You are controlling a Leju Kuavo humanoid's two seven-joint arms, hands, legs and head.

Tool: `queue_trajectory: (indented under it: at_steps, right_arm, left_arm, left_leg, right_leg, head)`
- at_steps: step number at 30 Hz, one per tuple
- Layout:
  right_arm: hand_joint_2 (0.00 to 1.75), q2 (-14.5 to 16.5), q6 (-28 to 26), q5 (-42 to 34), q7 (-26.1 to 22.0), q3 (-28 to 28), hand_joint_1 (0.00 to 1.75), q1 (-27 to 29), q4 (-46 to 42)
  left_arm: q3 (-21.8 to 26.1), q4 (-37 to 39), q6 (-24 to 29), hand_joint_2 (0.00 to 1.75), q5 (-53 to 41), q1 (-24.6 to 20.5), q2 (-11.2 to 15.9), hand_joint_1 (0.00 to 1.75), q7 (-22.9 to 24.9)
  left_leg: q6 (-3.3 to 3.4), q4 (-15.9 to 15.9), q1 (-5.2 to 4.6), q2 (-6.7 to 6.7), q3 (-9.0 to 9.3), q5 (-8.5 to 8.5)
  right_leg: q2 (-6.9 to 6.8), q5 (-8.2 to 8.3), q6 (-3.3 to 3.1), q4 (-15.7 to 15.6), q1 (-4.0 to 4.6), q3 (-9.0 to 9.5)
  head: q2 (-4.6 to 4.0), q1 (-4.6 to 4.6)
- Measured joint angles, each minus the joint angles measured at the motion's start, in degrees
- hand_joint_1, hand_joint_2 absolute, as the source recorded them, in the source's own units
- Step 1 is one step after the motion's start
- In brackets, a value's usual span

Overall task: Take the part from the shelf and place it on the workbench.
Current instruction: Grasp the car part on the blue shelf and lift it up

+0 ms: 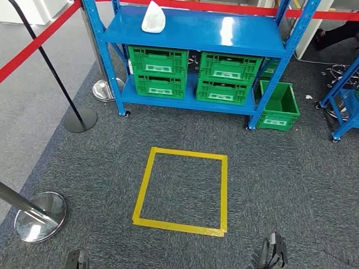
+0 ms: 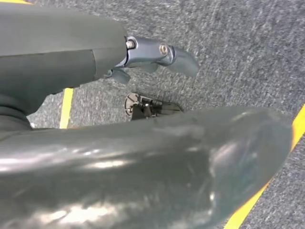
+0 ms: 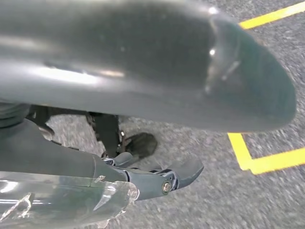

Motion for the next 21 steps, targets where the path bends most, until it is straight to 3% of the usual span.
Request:
queue_trajectory:
  at_steps: [2, 3, 4, 5, 6, 8, 10, 13, 21]
  right_arm:
    - [0.00, 0.05, 0.03, 0.00, 0.01, 0.01, 0.00, -0.20, 0.00]
    - [0.00, 0.07, 0.04, 0.00, -0.01, 0.01, 0.00, -0.26, 0.00]
    - [0.00, 0.07, 0.04, -0.01, -0.03, -0.01, 0.00, -0.27, 0.00]
    - [0.00, 0.07, 0.03, -0.01, -0.09, -0.02, 0.00, -0.24, 0.00]
    - [0.00, 0.07, 0.03, 0.02, -0.18, -0.04, 0.00, -0.20, 0.00]
    - [0.00, 0.07, 0.10, 0.14, -0.41, -0.08, 0.00, -0.19, 0.00]
    - [0.00, 0.07, 0.16, 0.32, -0.57, -0.16, 0.00, -0.26, 0.00]
    - [0.00, 0.09, 0.21, 0.80, -0.61, -0.31, 0.00, -0.15, 0.00]
    - [0.00, 0.09, 0.39, 2.08, -0.27, -1.12, 0.00, -0.18, 0.00]
  left_arm:
    - [0.02, 0.00, 0.00, 0.00, -0.01, 0.09, -0.01, 0.00, 0.00]
    - [0.02, 0.00, 0.00, 0.00, -0.01, 0.14, -0.01, 0.00, 0.00]
    - [0.02, 0.00, 0.00, 0.00, -0.01, 0.17, -0.01, 0.00, 0.00]
    - [0.02, 0.00, -0.01, 0.00, 0.00, 0.17, -0.01, 0.00, -0.02]
    - [0.03, 0.00, -0.04, 0.00, 0.01, 0.13, -0.03, 0.00, -0.08]
    - [0.05, 0.00, -0.20, 0.00, 0.01, -0.01, -0.14, 0.00, -0.38]
    - [0.10, -0.01, -0.52, 0.00, 0.00, -0.07, -0.26, 0.00, -0.91]
    - [0.43, -0.01, -0.94, 0.00, -0.27, 0.01, -0.30, 0.00, -1.54]
    - [1.21, 0.00, -0.07, 0.00, -1.46, -0.04, -0.34, 0.00, -1.28]
  left_leg:
    - [0.52, 0.00, -0.41, 0.89, -0.03, -0.03]
    - [0.68, 0.00, -0.65, 1.36, -0.01, -0.08]
    - [0.79, 0.00, -0.87, 1.72, 0.05, -0.14]
    - [0.85, 0.00, -1.04, 1.95, 0.17, -0.21]
    - [0.85, 0.00, -1.17, 2.09, 0.33, -0.28]
    - [0.69, 0.01, -1.35, 2.22, 0.64, -0.47]
    - [0.57, 0.14, -1.57, 2.26, 0.66, -0.66]
    - [1.02, 0.08, -1.75, 2.25, 0.51, -0.52]
    - [-0.06, -0.74, -1.60, 2.26, 0.49, 0.15]
  right_leg:
    - [-1.59, -4.41, -0.07, 8.74, 0.28, -4.09]
    - [-1.82, -5.95, -0.17, 12.76, 0.38, -6.00]
    - [-1.91, -6.42, -0.35, 15.04, 0.49, -7.04]
    - [-1.95, -5.62, -0.62, 14.65, 0.63, -6.79]
    - [-1.97, -3.87, -0.98, 11.82, 0.82, -5.33]
    - [-2.25, 0.04, -1.90, 3.07, 1.38, -0.75]
    - [-2.61, 1.68, -2.07, -2.22, 1.65, 2.06]
    - [-2.59, 1.92, -1.58, -3.10, 1.63, 2.31]
    - [-2.57, 2.06, -2.31, -3.06, 1.86, 1.95]
  head:
    - [0.00, 0.21]
    - [0.00, 0.22]
    - [0.00, 0.22]
    - [0.00, 0.21]
    - [0.00, 0.21]
    - [0.00, 0.21]
    - [0.00, 0.17]
    - [0.00, 0.09]
    - [0.00, 0.12]
